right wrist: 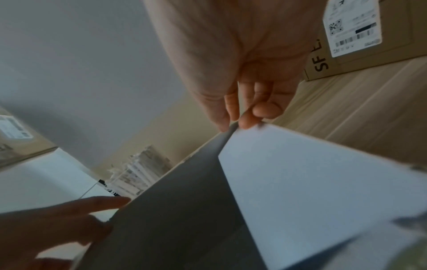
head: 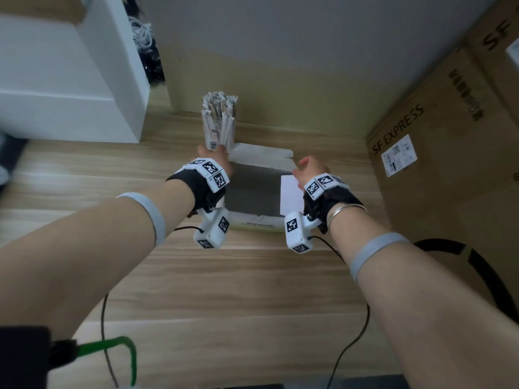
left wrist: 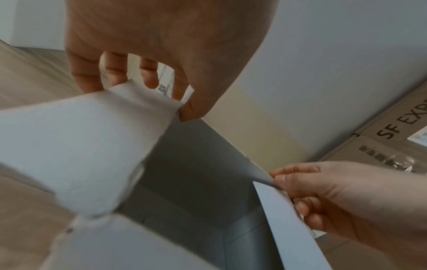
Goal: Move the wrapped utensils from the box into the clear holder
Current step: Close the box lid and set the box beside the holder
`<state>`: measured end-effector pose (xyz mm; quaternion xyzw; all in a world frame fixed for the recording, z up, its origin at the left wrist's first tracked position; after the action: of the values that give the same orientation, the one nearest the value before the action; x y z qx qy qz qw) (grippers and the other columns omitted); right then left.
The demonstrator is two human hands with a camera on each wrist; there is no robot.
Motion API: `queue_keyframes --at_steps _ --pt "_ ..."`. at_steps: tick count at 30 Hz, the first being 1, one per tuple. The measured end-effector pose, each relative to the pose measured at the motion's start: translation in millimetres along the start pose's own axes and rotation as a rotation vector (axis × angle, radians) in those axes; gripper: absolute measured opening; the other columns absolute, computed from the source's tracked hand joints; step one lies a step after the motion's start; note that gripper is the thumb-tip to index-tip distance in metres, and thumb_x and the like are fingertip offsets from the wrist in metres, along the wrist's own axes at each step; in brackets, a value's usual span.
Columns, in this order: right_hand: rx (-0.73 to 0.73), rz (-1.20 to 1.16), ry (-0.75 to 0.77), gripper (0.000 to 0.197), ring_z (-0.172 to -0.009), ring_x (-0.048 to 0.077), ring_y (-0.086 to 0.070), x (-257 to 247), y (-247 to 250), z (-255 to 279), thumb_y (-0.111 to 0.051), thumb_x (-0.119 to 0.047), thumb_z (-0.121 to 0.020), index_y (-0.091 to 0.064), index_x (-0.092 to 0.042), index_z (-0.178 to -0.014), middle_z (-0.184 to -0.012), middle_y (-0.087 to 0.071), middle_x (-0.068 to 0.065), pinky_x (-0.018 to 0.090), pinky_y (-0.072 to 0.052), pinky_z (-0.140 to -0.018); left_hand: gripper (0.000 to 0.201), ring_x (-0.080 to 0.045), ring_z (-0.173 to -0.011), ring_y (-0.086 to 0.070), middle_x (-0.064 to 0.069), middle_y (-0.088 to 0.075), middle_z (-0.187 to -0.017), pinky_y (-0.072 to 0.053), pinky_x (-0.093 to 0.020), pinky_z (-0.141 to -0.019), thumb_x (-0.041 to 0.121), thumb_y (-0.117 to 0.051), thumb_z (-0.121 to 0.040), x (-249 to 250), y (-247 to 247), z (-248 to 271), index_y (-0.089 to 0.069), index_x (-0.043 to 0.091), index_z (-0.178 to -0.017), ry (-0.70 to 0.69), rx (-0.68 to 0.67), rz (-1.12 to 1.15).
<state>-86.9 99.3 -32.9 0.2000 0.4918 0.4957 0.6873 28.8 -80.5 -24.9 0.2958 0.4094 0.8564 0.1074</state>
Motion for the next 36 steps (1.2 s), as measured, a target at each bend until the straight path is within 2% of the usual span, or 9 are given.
queue_keyframes --at_steps 4,7,12,18,20,24,27,30,36 --pt "0.01 -0.046 -0.033 0.033 -0.11 0.031 -0.061 2 -3 -6 -0.057 -0.019 -0.09 -0.053 -0.013 -0.122 -0.123 -0.062 0.012 0.043 -0.049 -0.097 0.038 -0.04 -0.107 -0.059 -0.021 -0.054 -0.128 -0.049 -0.034 -0.083 0.02 -0.041 -0.096 3 20 -1 -0.044 0.011 -0.133 -0.08 0.014 0.167" --pt "-0.01 -0.056 -0.049 0.038 -0.106 0.029 -0.062 4 -2 -10 -0.056 -0.021 -0.091 -0.05 -0.012 -0.128 -0.122 -0.062 0.012 0.04 -0.049 -0.097 0.032 -0.041 -0.102 -0.063 -0.021 -0.057 -0.123 -0.056 -0.048 -0.083 0.015 -0.038 -0.098 6 25 11 -0.046 0.011 -0.129 -0.036 -0.068 0.303" --pt "-0.065 -0.219 -0.126 0.047 -0.052 0.014 -0.05 12 -1 -12 -0.055 -0.026 -0.092 -0.045 -0.011 -0.136 -0.064 -0.057 0.004 0.03 -0.043 -0.063 0.048 -0.042 -0.113 -0.056 -0.022 -0.051 -0.129 -0.052 -0.051 -0.09 0.004 -0.058 -0.089 -6 3 14 -0.039 0.007 -0.133 0.061 -0.204 0.413" --pt "-0.099 -0.324 -0.127 0.049 -0.044 0.009 -0.047 21 7 -8 -0.06 -0.013 -0.089 -0.047 -0.011 -0.136 -0.063 -0.057 0.002 0.021 -0.037 -0.047 0.038 -0.043 -0.107 -0.06 -0.026 -0.055 -0.118 -0.058 -0.048 -0.077 -0.002 -0.053 -0.091 -11 -8 12 -0.045 -0.003 -0.128 0.062 -0.25 0.435" --pt "-0.103 -0.338 -0.11 0.042 -0.034 0.003 -0.046 19 12 -6 -0.061 -0.008 -0.088 -0.054 -0.01 -0.129 -0.063 -0.056 0.001 0.016 -0.036 -0.04 0.041 -0.043 -0.109 -0.059 -0.025 -0.053 -0.124 -0.06 -0.044 -0.07 -0.003 -0.051 -0.091 -8 -7 12 -0.045 -0.001 -0.131 0.044 -0.259 0.411" --pt "-0.159 -0.334 -0.09 0.024 -0.036 0.005 -0.048 16 20 -1 -0.06 0.0 -0.087 -0.059 -0.007 -0.11 -0.064 -0.052 0.003 0.015 -0.035 -0.035 0.047 -0.044 -0.114 -0.055 -0.026 -0.048 -0.132 -0.053 -0.04 -0.076 -0.007 -0.049 -0.091 -6 -9 11 -0.042 0.004 -0.136 0.03 -0.288 0.416" --pt "-0.203 -0.312 -0.095 0.023 -0.05 0.014 -0.044 18 28 3 -0.052 0.004 -0.089 -0.055 -0.013 -0.074 -0.065 -0.052 0.005 0.015 -0.032 -0.032 0.046 -0.042 -0.118 -0.053 -0.023 -0.048 -0.134 -0.052 -0.041 -0.083 -0.007 -0.049 -0.091 -1 -12 8 -0.043 0.003 -0.135 0.075 -0.275 0.488" --pt "-0.202 -0.304 -0.08 0.029 -0.057 0.015 -0.05 22 31 5 -0.055 0.004 -0.085 -0.059 -0.019 -0.067 -0.071 -0.06 0.002 0.021 -0.041 -0.045 0.044 -0.038 -0.124 -0.051 -0.02 -0.049 -0.138 -0.049 -0.043 -0.097 -0.002 -0.05 -0.092 0 -12 7 -0.043 0.0 -0.136 0.089 -0.259 0.496" --pt "-0.188 -0.406 -0.146 0.035 -0.097 0.02 -0.062 34 26 11 -0.045 0.004 -0.089 -0.069 -0.019 -0.078 -0.104 -0.066 0.004 0.033 -0.054 -0.082 0.038 -0.042 -0.103 -0.061 -0.02 -0.053 -0.132 -0.054 -0.049 -0.084 0.006 -0.03 -0.1 2 -10 12 -0.05 0.009 -0.132 0.012 -0.252 0.493"
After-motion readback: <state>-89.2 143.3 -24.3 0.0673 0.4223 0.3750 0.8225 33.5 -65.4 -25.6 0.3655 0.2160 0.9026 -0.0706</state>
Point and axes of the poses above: each hand's wrist, its own z-axis away from the middle knuckle, its own y-axis out of the back of the hand, x = y × z, the point moved 4 cm from there along -z, towards the middle knuckle
